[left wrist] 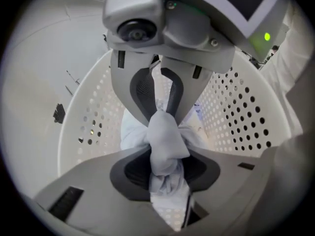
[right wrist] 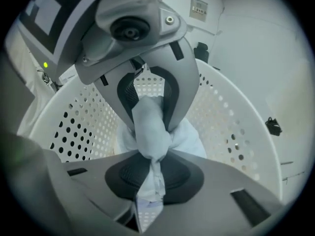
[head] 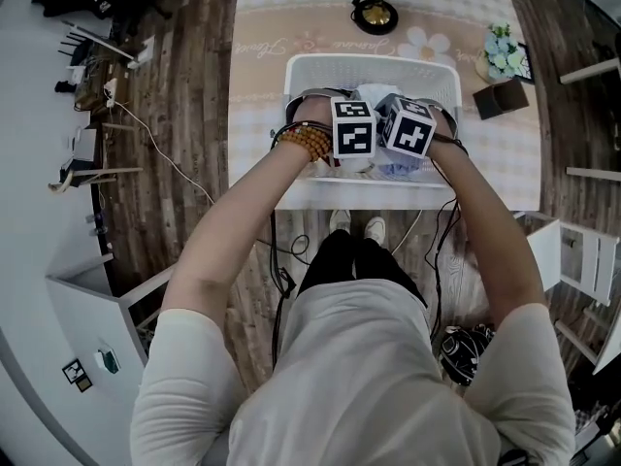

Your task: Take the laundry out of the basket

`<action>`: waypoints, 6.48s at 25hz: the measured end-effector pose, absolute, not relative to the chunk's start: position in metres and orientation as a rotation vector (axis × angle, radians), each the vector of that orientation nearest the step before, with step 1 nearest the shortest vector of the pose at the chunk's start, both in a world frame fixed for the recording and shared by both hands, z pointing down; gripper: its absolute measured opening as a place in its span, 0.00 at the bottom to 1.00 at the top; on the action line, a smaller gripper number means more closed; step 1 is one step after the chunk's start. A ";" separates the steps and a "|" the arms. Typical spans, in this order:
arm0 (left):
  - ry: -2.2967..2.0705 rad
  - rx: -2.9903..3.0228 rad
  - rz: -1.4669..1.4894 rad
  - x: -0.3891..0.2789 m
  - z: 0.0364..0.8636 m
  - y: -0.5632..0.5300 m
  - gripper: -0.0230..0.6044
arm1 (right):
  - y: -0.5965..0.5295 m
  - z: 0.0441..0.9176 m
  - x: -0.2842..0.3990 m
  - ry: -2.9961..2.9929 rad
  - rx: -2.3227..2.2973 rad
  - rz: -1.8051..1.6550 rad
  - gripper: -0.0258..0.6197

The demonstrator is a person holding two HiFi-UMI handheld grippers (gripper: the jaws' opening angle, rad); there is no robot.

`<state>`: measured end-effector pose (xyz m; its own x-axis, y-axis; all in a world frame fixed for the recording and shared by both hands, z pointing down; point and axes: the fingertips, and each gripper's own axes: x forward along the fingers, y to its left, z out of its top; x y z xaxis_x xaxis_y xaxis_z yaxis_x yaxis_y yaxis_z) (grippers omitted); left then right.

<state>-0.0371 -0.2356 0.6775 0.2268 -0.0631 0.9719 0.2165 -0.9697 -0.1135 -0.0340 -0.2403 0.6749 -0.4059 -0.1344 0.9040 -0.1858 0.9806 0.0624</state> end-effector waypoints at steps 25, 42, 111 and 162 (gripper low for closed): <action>0.042 -2.335 -1.598 -0.015 0.433 -0.255 0.31 | -0.256 0.429 -0.010 -2.045 0.444 -0.209 0.15; -0.212 -2.285 -1.320 0.196 0.405 -0.201 0.30 | -0.195 0.411 0.200 -1.907 0.769 -0.034 0.15; -0.464 -2.222 -1.324 0.305 0.569 -0.144 0.34 | -0.146 0.581 0.306 -1.977 0.911 0.369 0.36; 0.938 -3.048 0.150 -0.019 0.334 -0.112 0.08 | -0.114 0.356 0.039 -2.687 1.433 0.126 0.04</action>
<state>-0.0188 -0.1124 0.3338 0.8229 -0.5631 -0.0750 -0.5584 -0.8261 0.0759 0.0390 -0.1135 0.3559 -0.5543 -0.8235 0.1210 -0.8312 0.5553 -0.0289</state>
